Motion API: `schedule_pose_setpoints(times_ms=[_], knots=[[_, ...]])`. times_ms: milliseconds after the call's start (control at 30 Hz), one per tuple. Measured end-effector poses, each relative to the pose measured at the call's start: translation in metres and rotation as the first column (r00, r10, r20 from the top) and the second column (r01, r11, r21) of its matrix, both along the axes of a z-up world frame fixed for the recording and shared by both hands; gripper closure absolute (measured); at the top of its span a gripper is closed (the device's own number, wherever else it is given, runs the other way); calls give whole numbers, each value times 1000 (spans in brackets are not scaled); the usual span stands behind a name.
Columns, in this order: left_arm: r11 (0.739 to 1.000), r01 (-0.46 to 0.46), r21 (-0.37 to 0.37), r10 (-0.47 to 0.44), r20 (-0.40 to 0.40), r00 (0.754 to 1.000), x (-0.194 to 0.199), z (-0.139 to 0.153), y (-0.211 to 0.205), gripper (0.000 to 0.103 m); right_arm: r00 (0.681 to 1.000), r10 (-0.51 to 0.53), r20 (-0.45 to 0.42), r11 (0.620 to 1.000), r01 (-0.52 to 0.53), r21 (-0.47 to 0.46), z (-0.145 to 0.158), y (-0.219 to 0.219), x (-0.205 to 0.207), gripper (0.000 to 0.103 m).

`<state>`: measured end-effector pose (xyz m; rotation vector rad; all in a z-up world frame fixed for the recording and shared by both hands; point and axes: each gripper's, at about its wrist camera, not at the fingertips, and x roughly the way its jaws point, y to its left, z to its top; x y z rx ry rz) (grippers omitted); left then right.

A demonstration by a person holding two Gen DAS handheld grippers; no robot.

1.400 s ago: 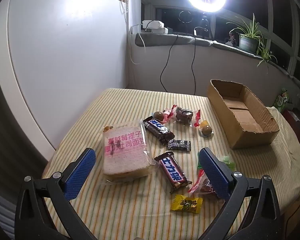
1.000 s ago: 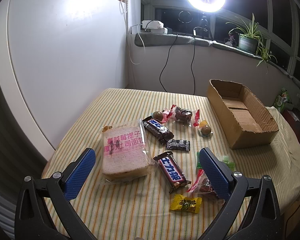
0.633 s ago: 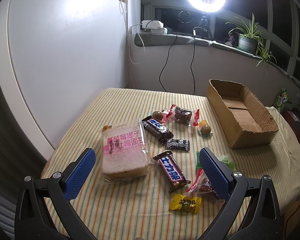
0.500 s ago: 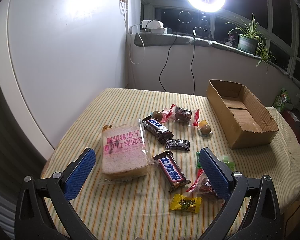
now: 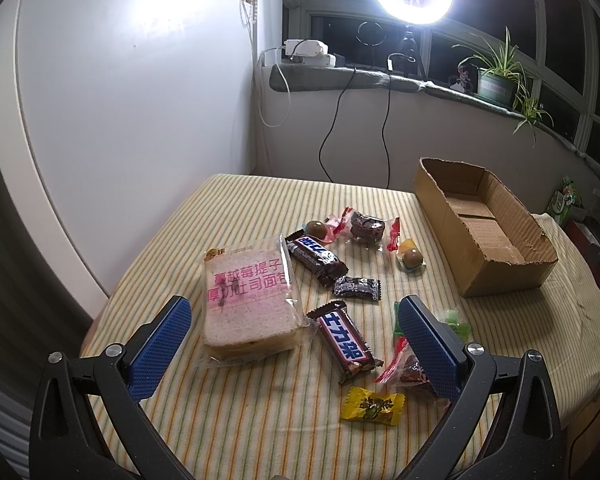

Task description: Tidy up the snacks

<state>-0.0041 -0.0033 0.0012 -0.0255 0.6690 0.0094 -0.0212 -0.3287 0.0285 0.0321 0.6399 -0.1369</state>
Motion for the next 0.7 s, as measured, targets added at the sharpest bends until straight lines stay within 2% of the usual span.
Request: schedule_pose_setpoints(times_ms=[400, 567, 700], knots=[[1000, -2, -2, 2, 0, 1000, 0, -5, 6, 1, 1000, 29, -6, 1000, -29, 5, -1, 3, 2, 0], [1000, -13, -12, 13, -13, 1000, -3, -11, 14, 1, 992, 124, -2, 992, -123, 29, -4, 9, 3, 0], [999, -29, -18, 29, -36, 999, -8, -19, 23, 6, 971, 239, -20, 970, -238, 56, -11, 24, 5, 0]])
